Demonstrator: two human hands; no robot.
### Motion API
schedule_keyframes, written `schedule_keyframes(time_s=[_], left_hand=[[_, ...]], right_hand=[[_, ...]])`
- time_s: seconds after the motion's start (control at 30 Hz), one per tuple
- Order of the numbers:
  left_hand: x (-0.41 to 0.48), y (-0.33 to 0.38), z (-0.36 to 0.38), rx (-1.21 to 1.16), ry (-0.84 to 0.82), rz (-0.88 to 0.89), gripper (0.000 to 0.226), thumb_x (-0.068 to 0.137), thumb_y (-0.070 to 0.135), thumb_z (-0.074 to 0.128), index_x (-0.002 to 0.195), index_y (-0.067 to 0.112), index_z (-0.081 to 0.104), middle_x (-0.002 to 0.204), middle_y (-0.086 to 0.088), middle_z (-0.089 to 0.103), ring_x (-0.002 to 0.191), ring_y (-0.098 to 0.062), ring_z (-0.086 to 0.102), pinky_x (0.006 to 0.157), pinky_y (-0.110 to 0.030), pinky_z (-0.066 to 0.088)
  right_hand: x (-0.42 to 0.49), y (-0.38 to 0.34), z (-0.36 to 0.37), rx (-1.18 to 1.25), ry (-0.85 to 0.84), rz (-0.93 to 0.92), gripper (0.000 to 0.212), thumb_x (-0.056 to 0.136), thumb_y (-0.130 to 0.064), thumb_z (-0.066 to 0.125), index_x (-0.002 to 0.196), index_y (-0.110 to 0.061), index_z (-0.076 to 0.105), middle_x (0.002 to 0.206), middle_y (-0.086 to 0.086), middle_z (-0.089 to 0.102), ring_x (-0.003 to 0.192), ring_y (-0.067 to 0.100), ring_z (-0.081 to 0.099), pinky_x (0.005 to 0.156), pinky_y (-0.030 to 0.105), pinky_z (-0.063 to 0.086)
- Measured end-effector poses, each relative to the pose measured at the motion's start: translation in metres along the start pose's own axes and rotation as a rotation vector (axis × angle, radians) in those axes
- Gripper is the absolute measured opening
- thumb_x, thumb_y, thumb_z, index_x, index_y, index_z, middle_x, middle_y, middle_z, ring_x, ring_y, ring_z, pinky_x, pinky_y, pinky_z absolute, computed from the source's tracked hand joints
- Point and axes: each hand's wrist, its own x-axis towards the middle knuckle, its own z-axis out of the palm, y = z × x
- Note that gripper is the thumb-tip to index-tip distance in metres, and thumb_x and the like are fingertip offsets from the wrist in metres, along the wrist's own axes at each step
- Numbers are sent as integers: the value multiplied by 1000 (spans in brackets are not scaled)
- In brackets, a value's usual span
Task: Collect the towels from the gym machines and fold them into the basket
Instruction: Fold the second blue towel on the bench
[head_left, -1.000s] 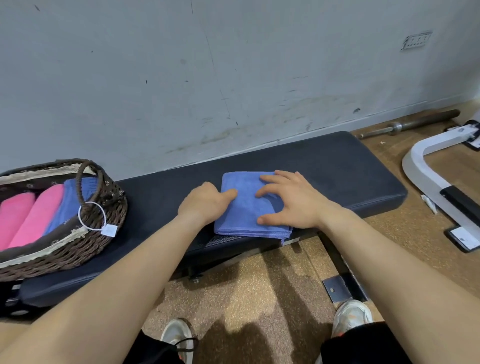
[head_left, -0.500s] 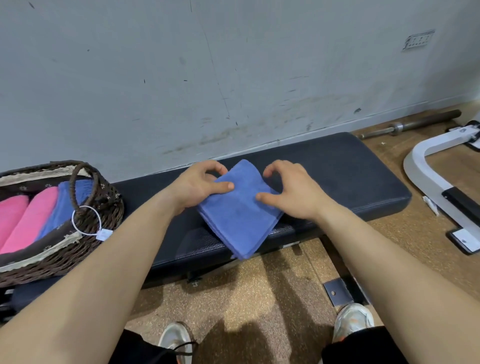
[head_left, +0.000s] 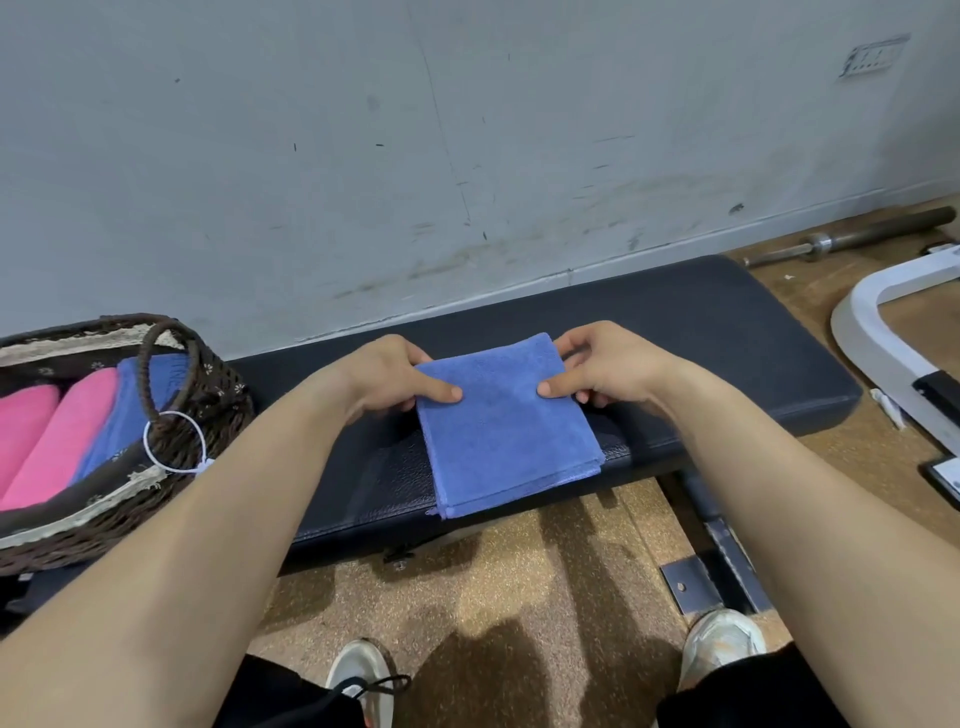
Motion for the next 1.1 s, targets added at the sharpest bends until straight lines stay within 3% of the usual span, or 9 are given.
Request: schedule_keyframes(time_s=[0.1, 0.2, 0.3, 0.4, 0.53, 0.77, 0.87, 0.97, 1.1], left_hand=[[4, 1, 2, -163, 117, -13, 21, 79, 25, 81, 93, 14, 70, 54, 0, 52, 44, -12, 41, 40, -21, 24], [4, 5, 5, -273, 166, 13, 22, 83, 17, 78, 102, 15, 67, 66, -3, 60, 39, -7, 50, 38, -19, 24], [1, 7, 7, -382, 160, 27, 23, 86, 11, 75, 106, 16, 64, 92, -11, 71, 56, -16, 70, 37, -20, 37], [0, 6, 7, -436, 152, 45, 27, 85, 9, 76, 110, 13, 64, 98, -11, 74, 71, -26, 75, 52, -26, 58], [-6, 4, 5, -433, 146, 81, 25, 84, 10, 77, 106, 13, 64, 88, -3, 74, 69, -22, 72, 62, -29, 59], [-25, -7, 4, -331, 133, 189, 24, 83, 8, 77, 104, 11, 66, 98, -11, 73, 77, -19, 72, 60, -21, 56], [-33, -15, 8, -233, 150, 277, 18, 82, 8, 78, 94, 16, 67, 98, -5, 72, 81, -15, 68, 67, -25, 57], [-39, -21, 13, -54, 188, 354, 20, 77, 16, 79, 86, 29, 67, 98, 13, 71, 85, -16, 69, 82, -33, 56], [-46, -29, 25, -37, 169, 429, 30, 78, 9, 79, 81, 35, 64, 117, 14, 65, 78, -5, 69, 78, -23, 53]], right_hand=[[4, -2, 0, 134, 56, 21, 17, 82, -13, 78, 97, -10, 71, 59, -4, 62, 49, 8, 48, 45, 20, 36], [5, -5, 1, 184, 75, 17, 17, 84, -6, 75, 99, -9, 69, 67, 0, 69, 54, 7, 60, 46, 20, 39], [5, -5, 1, 195, 91, 11, 21, 83, -4, 75, 102, -10, 65, 76, 6, 75, 66, 11, 69, 51, 21, 41], [5, -4, 0, 211, 92, 7, 26, 84, -3, 75, 107, -9, 64, 89, 10, 77, 72, 14, 71, 56, 23, 49], [2, -1, -1, 200, 70, -23, 29, 85, -5, 75, 111, -7, 63, 89, 7, 76, 75, 15, 71, 62, 26, 54], [-15, 2, -1, 165, 61, -125, 27, 87, 1, 71, 112, -2, 61, 102, 16, 74, 83, 21, 72, 71, 30, 58], [-22, 7, 1, 173, 56, -170, 25, 87, 7, 68, 110, -1, 62, 108, 18, 72, 88, 22, 72, 78, 30, 61], [-29, 13, 2, 58, 86, -237, 23, 86, 2, 70, 106, -8, 65, 110, 5, 72, 101, 17, 70, 86, 30, 59], [-38, 23, 2, 27, 84, -272, 18, 87, 1, 71, 102, -8, 66, 120, -7, 67, 100, 14, 72, 89, 27, 55]])
